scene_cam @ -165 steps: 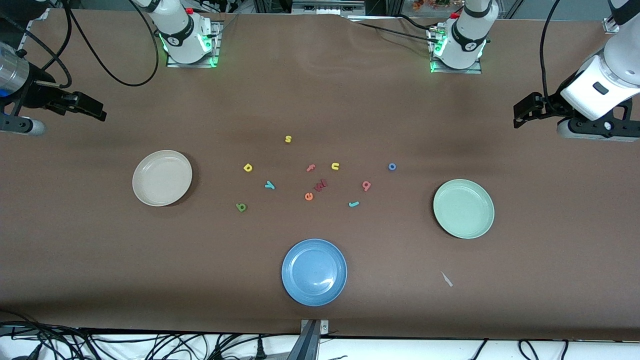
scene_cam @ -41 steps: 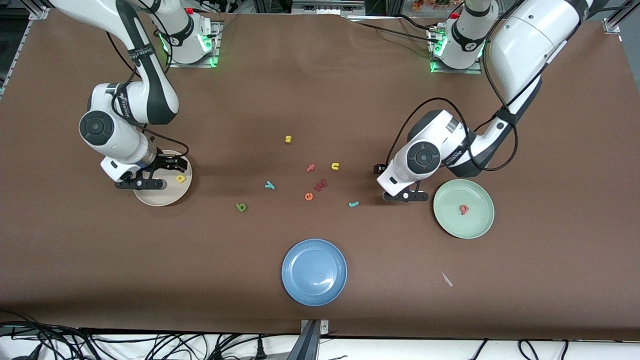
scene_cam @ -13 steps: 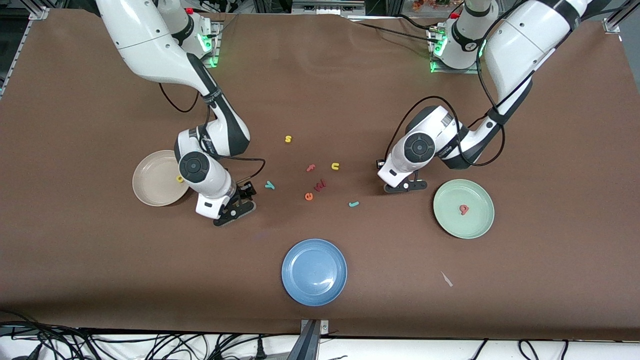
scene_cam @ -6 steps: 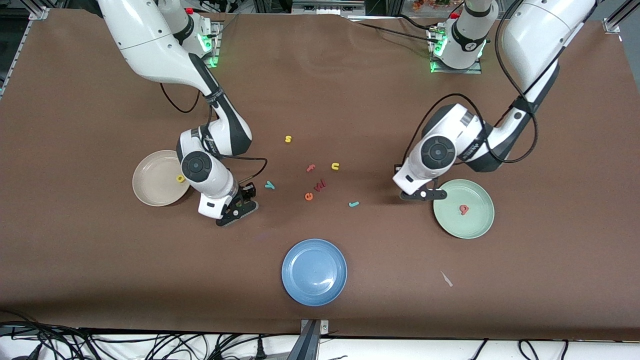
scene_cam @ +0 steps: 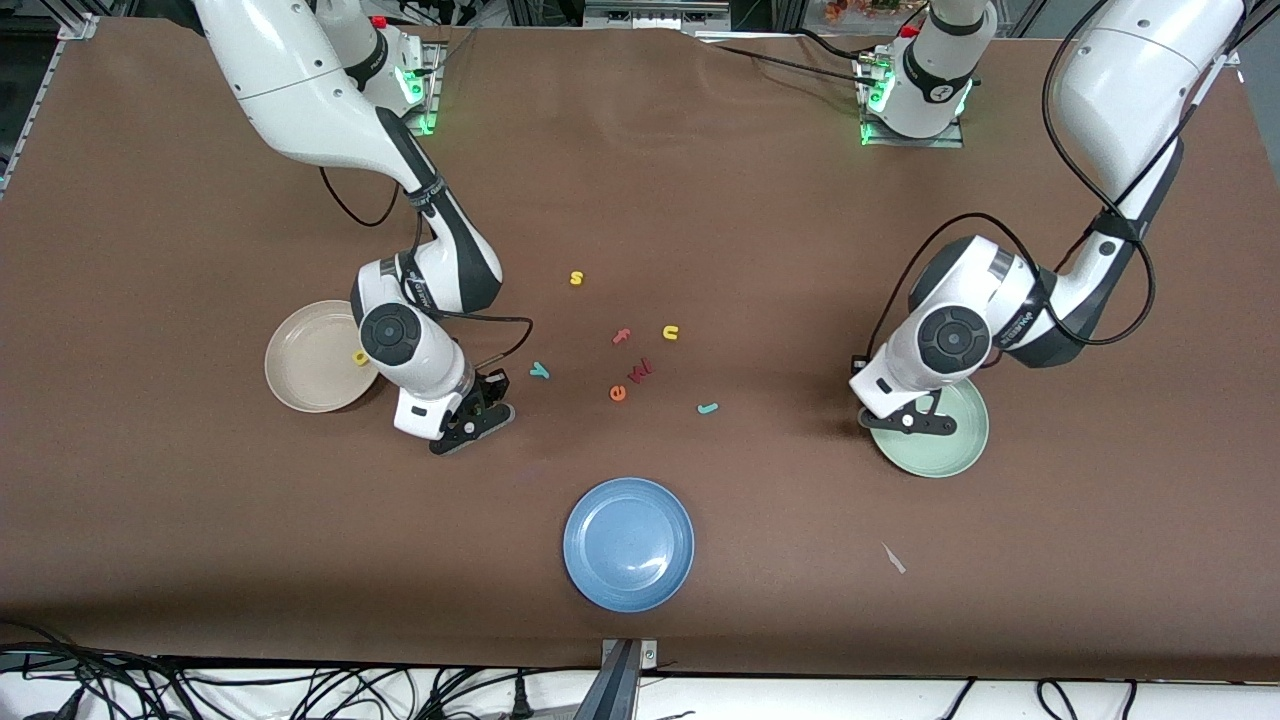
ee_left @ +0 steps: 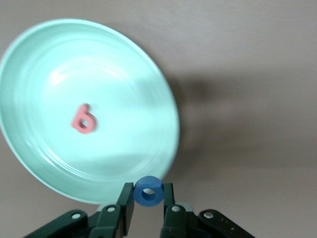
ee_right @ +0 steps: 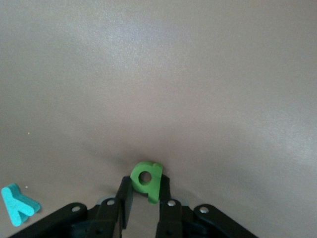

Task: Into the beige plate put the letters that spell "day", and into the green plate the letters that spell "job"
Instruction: 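Place the green q on the beige plate while the left gripper places o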

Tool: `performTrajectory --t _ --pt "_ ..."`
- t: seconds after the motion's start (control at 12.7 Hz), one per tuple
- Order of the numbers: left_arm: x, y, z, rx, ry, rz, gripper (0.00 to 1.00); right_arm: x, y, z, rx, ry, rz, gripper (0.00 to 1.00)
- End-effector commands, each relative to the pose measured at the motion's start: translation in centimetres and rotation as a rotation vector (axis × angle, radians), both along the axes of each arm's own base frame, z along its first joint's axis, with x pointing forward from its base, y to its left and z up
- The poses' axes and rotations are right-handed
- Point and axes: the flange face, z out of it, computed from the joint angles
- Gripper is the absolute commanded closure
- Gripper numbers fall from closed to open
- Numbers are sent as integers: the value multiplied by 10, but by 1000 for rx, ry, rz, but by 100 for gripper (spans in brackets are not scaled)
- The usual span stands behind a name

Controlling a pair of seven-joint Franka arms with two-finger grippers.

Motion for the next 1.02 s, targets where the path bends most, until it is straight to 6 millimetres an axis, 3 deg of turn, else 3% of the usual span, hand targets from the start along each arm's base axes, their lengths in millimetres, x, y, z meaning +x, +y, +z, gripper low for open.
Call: performTrajectory --t 0.0,0.24,0.47,0.63,0.71,0.79,0.87,0.94 --pt "13 6 -17 2 -7 -38 98 8 -5 22 16 -2 -16 99" --pt "18 14 -31 -17 -24 -32 97 15 -31 52 5 23 -86 100" --pt "19 19 -40 -24 -25 -26 97 9 -96 69 -49 84 -178 100" --pt "18 20 -44 -28 -19 -24 91 -16 -138 78 -60 69 -236 100" --pt "17 19 -45 -27 -17 -25 62 -32 -155 80 -55 46 -258 100" --pt "17 19 -45 -27 -17 -25 18 -50 -167 77 -50 32 -273 100" --pt "18 19 -42 -26 -19 -26 0 -69 -178 72 -43 6 -286 100" --pt "18 20 -40 -22 -20 -25 0 -83 -188 63 -41 -16 -299 100"
